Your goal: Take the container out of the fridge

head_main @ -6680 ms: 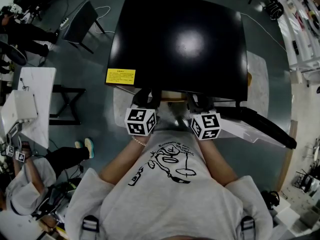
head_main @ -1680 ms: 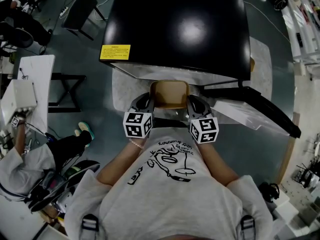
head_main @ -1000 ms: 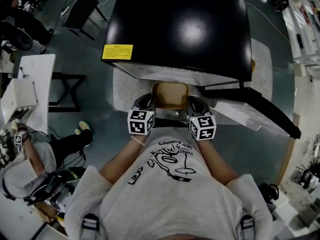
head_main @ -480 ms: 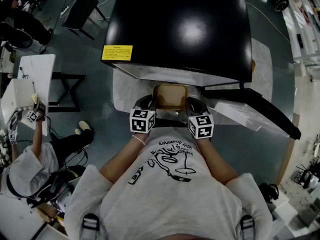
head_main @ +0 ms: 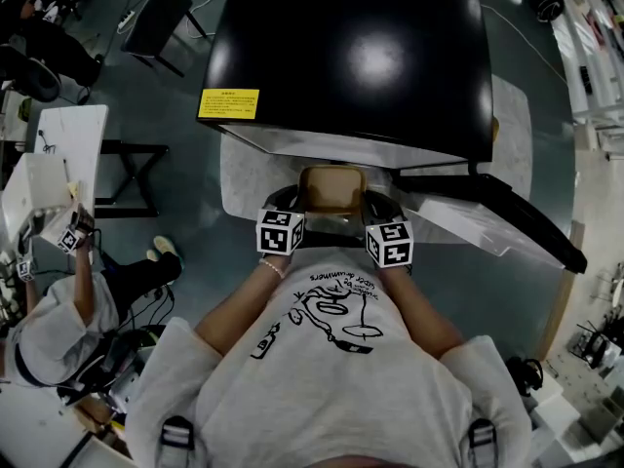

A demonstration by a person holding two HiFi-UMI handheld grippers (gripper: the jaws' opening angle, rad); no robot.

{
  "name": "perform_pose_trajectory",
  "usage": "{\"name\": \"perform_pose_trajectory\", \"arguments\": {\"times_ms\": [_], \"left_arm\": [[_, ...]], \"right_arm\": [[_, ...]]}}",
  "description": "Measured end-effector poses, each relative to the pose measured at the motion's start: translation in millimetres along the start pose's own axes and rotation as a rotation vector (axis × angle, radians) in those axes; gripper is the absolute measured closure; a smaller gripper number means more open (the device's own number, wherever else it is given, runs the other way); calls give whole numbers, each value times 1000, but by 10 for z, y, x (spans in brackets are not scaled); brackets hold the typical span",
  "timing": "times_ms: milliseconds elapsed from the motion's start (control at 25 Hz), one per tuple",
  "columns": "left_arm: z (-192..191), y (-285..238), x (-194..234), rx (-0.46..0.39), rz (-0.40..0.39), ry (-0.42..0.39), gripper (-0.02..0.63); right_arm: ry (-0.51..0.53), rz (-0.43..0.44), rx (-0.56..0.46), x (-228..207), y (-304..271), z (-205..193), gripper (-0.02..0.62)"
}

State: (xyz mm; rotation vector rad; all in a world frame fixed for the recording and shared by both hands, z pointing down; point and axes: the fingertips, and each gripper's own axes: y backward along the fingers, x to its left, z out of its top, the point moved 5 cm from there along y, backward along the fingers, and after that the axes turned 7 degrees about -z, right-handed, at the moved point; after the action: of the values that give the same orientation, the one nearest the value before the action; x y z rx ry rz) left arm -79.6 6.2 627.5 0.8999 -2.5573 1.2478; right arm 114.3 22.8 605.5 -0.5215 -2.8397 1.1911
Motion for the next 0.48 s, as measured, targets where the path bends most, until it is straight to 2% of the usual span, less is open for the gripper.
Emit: {"name": "perform_pose_trajectory", "arguments": {"times_ms": [480], "left_arm": [[-169,-162,100,52,-4,37,552]], "right_arm": [[13,9,48,-18,-177,-146,548]]}}
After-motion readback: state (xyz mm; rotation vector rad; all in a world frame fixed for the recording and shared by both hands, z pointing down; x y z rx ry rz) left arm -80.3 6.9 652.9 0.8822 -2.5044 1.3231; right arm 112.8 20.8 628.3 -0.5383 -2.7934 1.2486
